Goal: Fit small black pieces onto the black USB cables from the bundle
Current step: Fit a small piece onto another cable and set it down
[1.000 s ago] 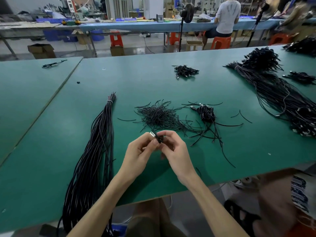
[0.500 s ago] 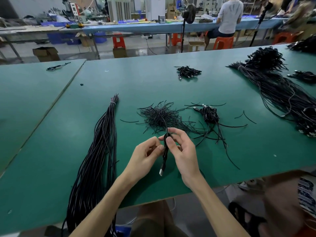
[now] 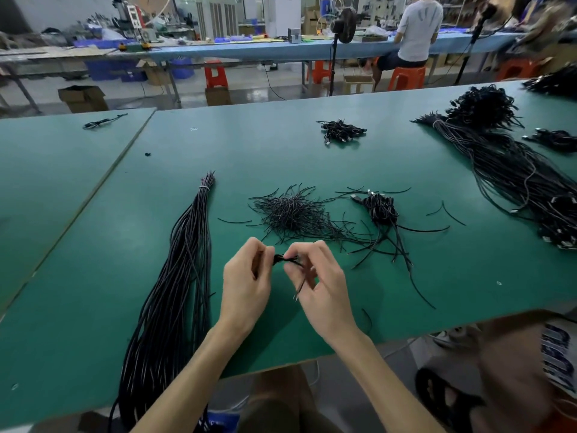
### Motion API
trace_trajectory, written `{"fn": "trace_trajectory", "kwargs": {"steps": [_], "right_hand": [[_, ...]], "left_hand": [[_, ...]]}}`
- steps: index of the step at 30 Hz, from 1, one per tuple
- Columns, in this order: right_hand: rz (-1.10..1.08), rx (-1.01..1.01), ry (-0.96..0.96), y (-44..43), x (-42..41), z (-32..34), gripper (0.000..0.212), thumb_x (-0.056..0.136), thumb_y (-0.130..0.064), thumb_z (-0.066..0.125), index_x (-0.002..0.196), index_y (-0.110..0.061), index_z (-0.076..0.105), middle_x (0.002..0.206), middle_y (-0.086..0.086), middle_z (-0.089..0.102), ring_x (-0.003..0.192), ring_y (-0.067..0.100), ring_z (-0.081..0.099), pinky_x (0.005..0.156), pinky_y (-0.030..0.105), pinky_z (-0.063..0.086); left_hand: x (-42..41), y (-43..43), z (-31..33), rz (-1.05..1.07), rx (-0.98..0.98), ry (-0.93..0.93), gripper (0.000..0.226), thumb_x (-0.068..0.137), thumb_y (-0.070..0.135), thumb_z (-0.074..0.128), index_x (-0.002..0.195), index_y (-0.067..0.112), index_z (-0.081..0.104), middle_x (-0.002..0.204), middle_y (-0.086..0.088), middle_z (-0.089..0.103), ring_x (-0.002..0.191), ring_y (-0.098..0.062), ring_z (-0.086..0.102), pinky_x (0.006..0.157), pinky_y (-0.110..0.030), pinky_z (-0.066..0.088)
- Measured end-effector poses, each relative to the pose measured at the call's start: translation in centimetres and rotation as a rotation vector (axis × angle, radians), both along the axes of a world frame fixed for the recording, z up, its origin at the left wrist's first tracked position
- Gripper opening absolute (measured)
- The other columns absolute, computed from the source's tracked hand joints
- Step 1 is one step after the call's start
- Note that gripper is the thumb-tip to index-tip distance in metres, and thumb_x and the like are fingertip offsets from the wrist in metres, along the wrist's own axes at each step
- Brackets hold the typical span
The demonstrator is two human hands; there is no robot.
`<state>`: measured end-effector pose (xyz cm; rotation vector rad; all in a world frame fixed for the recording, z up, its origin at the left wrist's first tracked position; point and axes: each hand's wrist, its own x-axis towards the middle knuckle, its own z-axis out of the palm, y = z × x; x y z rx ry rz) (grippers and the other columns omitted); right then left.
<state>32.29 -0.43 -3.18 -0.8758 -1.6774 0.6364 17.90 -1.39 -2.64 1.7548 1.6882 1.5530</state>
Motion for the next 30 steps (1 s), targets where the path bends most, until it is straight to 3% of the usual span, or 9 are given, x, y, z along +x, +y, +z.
{"fn": "trace_trajectory", "kwargs": {"steps": [3, 8, 10, 14, 20, 23, 25, 28, 30], "right_hand": [[0.043, 0.019, -0.073, -0.2, -0.1, -0.1, 0.025, 0.094, -0.002, 0.068, 0.109, -0.022, 0.064, 0.097, -0.010, 0.057, 0.084, 0.014, 0.060, 0.073, 0.012, 0.041], [0.136, 0.085, -0.298, -0.9, -0.5, -0.4, 0.014, 0.098, -0.014, 0.059, 0.110, -0.020, 0.064, 0.093, -0.013, 0.056, 0.072, 0.000, 0.053, 0.067, 0.007, 0.037], [0.166, 0.031, -0.237, -0.8, -0.4, -0.2, 0.008, 0.102, -0.021, 0.058, 0.101, -0.017, 0.064, 0.089, -0.010, 0.059, 0.068, 0.007, 0.055, 0.061, 0.015, 0.039], [0.186, -0.233, -0.147, -0.3, -0.2, 0.1, 0.029, 0.102, -0.040, 0.060, 0.084, -0.018, 0.061, 0.069, 0.003, 0.063, 0.060, 0.021, 0.058, 0.060, 0.039, 0.050], [0.165, -0.398, -0.091, 0.2, -0.4, -0.3, 0.024, 0.103, -0.037, 0.060, 0.088, -0.019, 0.053, 0.069, 0.007, 0.069, 0.045, 0.013, 0.056, 0.049, 0.026, 0.047], [0.159, -0.441, -0.072, 0.3, -0.5, -0.4, 0.022, 0.102, -0.034, 0.062, 0.096, -0.020, 0.045, 0.064, 0.001, 0.066, 0.043, 0.012, 0.050, 0.046, 0.022, 0.042], [0.165, -0.471, -0.035, 0.2, -0.5, -0.3, 0.026, 0.101, -0.034, 0.064, 0.100, -0.019, 0.043, 0.062, 0.001, 0.064, 0.042, 0.014, 0.046, 0.045, 0.024, 0.040], [0.171, -0.524, 0.064, 0.3, -0.3, 0.2, 0.033, 0.100, -0.038, 0.066, 0.102, -0.018, 0.039, 0.064, 0.005, 0.067, 0.042, 0.018, 0.044, 0.044, 0.028, 0.038], [0.175, -0.550, 0.118, 0.5, -0.1, 0.4, 0.034, 0.099, -0.036, 0.067, 0.106, -0.019, 0.038, 0.070, 0.007, 0.072, 0.042, 0.019, 0.046, 0.045, 0.030, 0.039]], "left_hand": [[-0.1, -0.1, -0.1, 0.096, 0.024, -0.033, 0.029, 0.104, 0.023, 0.060, 0.078, 0.013, 0.049, 0.061, 0.001, 0.045, 0.055, -0.010, 0.038, 0.050, -0.017, 0.030], [-0.3, 0.0, 0.0, 0.172, 0.023, -0.127, 0.020, 0.102, 0.023, 0.062, 0.085, 0.019, 0.053, 0.068, 0.006, 0.057, 0.063, -0.007, 0.052, 0.058, -0.013, 0.039], [-0.3, 0.0, 0.1, 0.169, 0.026, -0.130, 0.020, 0.102, 0.022, 0.063, 0.085, 0.020, 0.052, 0.068, 0.002, 0.056, 0.063, -0.011, 0.052, 0.062, -0.017, 0.042], [-0.1, -0.2, 0.0, 0.109, 0.030, -0.127, 0.024, 0.101, 0.020, 0.064, 0.083, 0.029, 0.051, 0.072, 0.004, 0.061, 0.063, -0.012, 0.054, 0.058, -0.015, 0.042], [-0.1, -0.2, -0.4, 0.009, 0.056, -0.070, 0.018, 0.101, 0.015, 0.063, 0.086, 0.020, 0.053, 0.070, 0.005, 0.061, 0.059, -0.020, 0.059, 0.053, -0.033, 0.047], [-0.1, -0.2, -0.3, -0.062, 0.044, -0.109, 0.022, 0.102, 0.013, 0.062, 0.084, 0.023, 0.052, 0.068, 0.005, 0.061, 0.055, -0.015, 0.056, 0.050, -0.029, 0.043], [-0.2, -0.3, -0.1, -0.111, 0.042, -0.131, 0.024, 0.102, 0.013, 0.062, 0.083, 0.024, 0.052, 0.067, 0.006, 0.061, 0.055, -0.010, 0.054, 0.051, -0.028, 0.041], [-0.2, -0.3, 0.2, -0.179, 0.031, -0.185, 0.023, 0.099, 0.019, 0.061, 0.080, 0.028, 0.052, 0.062, 0.005, 0.055, 0.053, -0.019, 0.047, 0.049, -0.041, 0.038], [-0.2, -0.3, 0.3, -0.226, 0.030, -0.207, 0.021, 0.098, 0.017, 0.061, 0.080, 0.024, 0.053, 0.060, 0.007, 0.054, 0.051, -0.018, 0.045, 0.048, -0.037, 0.038]]}}
